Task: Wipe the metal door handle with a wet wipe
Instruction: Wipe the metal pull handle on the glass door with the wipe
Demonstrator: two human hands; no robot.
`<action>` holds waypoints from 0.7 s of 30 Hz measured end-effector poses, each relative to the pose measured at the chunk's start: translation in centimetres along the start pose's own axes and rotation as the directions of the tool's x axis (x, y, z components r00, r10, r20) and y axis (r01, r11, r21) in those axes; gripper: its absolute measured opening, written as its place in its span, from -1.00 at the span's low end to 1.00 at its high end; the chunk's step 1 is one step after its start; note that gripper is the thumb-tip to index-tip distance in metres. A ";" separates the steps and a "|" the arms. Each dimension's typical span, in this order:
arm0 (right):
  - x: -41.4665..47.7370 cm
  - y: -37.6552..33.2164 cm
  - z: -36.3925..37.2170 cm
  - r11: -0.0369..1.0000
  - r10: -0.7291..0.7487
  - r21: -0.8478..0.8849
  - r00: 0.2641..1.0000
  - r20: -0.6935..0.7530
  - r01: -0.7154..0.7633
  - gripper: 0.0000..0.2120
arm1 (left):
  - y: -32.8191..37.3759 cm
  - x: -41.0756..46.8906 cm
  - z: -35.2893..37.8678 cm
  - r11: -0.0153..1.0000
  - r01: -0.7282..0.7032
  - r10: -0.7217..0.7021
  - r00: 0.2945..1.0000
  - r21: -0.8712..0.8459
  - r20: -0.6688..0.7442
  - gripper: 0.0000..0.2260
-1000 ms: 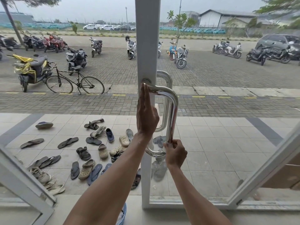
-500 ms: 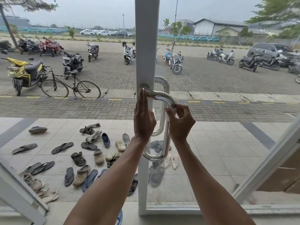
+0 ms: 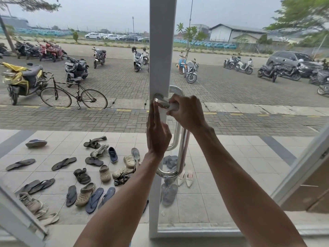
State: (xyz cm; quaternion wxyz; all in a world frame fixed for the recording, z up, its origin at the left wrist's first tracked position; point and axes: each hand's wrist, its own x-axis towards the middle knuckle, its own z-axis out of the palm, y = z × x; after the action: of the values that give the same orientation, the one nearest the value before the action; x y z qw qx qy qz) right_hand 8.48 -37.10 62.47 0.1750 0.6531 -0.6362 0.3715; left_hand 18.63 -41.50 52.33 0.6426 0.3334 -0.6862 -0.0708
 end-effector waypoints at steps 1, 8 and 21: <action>0.6 -0.6 -0.1 0.999 -0.006 -0.032 0.999 0.043 0.007 -0.62 | 0.1 -0.3 0.1 1.000 0.031 -0.031 0.999 -0.004 -0.023 -0.32; 3.9 -5.1 0.5 0.981 0.053 -0.191 0.986 0.159 -0.022 -0.82 | 2.4 -1.0 0.4 0.973 0.225 -0.232 0.956 -0.059 -0.178 -0.56; 2.5 -0.9 -1.8 0.940 0.222 0.213 0.952 0.211 -0.266 -0.65 | 7.4 2.2 1.1 0.782 0.466 -0.603 0.733 -0.414 -0.314 -0.86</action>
State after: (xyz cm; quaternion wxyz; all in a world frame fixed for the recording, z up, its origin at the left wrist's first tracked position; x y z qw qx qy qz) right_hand 8.63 -37.53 65.65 -0.0118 0.6165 -0.6766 0.4024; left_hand 15.02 -37.44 57.90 0.7724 0.4214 -0.3800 -0.2853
